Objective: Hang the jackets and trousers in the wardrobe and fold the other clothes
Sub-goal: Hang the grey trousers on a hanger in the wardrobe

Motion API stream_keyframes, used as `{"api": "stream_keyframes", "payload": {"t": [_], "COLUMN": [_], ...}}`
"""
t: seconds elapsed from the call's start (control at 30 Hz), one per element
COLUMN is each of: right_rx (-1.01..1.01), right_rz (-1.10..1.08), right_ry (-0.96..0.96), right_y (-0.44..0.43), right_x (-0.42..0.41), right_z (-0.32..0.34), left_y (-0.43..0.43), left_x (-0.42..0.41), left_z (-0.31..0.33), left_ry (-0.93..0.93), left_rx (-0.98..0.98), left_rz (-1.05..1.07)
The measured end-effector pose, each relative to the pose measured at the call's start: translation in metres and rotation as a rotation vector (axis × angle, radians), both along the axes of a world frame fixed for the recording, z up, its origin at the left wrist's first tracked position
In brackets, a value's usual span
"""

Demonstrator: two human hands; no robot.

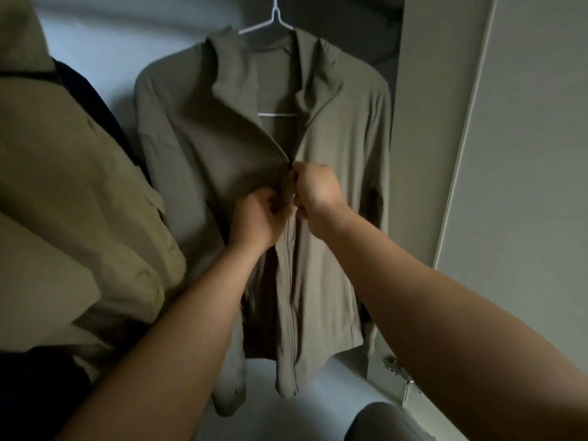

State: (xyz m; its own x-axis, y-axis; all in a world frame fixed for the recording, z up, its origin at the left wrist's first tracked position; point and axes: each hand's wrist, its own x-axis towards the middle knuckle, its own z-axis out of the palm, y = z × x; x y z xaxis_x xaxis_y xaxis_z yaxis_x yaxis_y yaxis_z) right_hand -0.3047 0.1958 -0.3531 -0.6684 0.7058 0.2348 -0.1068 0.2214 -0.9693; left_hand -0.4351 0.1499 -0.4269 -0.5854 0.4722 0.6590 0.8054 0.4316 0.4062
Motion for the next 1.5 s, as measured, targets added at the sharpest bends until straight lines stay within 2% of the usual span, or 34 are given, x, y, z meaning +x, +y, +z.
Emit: {"api": "stream_keyframes", "payload": {"t": [0.07,0.13,0.33,0.53,0.6,0.67,0.73,0.83,0.93,1.03,1.1,1.17,1.3,1.5], "right_rx": [-0.047,-0.077,0.096,0.137,0.184,0.201,0.21,0.324,0.498,0.645,0.74,0.812,0.869,0.911], "right_rz": [0.017,0.027,-0.077,-0.017,-0.03,-0.048,-0.09,-0.242,-0.485,-0.65,-0.688,-0.673,-0.614,-0.53], "right_ry": [0.017,0.041,0.204,0.121,0.136,0.153,0.148,0.108,0.058,0.081,0.054,-0.013,-0.06,-0.042], "right_y": [-0.001,0.0,0.01,0.019,0.03,0.041,0.054,0.077,0.104,0.123,0.133,0.144,0.156,0.152], "right_x": [0.004,0.008,0.019,0.014,0.009,0.002,-0.005,-0.015,-0.027,-0.04,-0.048,-0.056,-0.068,-0.078], "right_z": [0.002,0.015,0.098,0.09,0.083,0.079,0.077,0.076,0.08,0.091,0.097,0.101,0.111,0.119], "left_y": [0.005,0.005,0.003,0.009,0.012,0.012,0.011,0.001,-0.016,-0.029,-0.031,-0.032,-0.034,-0.033], "left_x": [0.001,-0.003,-0.008,0.001,-0.002,-0.008,-0.015,-0.024,-0.034,-0.045,-0.055,-0.065,-0.083,-0.086], "left_z": [0.018,0.022,0.02,0.048,0.058,0.071,0.09,0.119,0.142,0.159,0.165,0.168,0.173,0.184], "left_ry": [0.058,0.093,0.004,0.005,-0.099,-0.246,-0.281,-0.185,0.093,0.302,0.313,0.295,0.23,0.22], "left_rx": [0.087,0.063,0.024,-0.241,-0.162,0.029,0.181,0.346,0.445,0.404,0.323,0.276,0.308,0.335], "left_rz": [-0.044,-0.057,-0.092,-0.052,-0.056,-0.122,-0.164,-0.131,0.108,0.344,0.413,0.386,0.224,0.294]}}
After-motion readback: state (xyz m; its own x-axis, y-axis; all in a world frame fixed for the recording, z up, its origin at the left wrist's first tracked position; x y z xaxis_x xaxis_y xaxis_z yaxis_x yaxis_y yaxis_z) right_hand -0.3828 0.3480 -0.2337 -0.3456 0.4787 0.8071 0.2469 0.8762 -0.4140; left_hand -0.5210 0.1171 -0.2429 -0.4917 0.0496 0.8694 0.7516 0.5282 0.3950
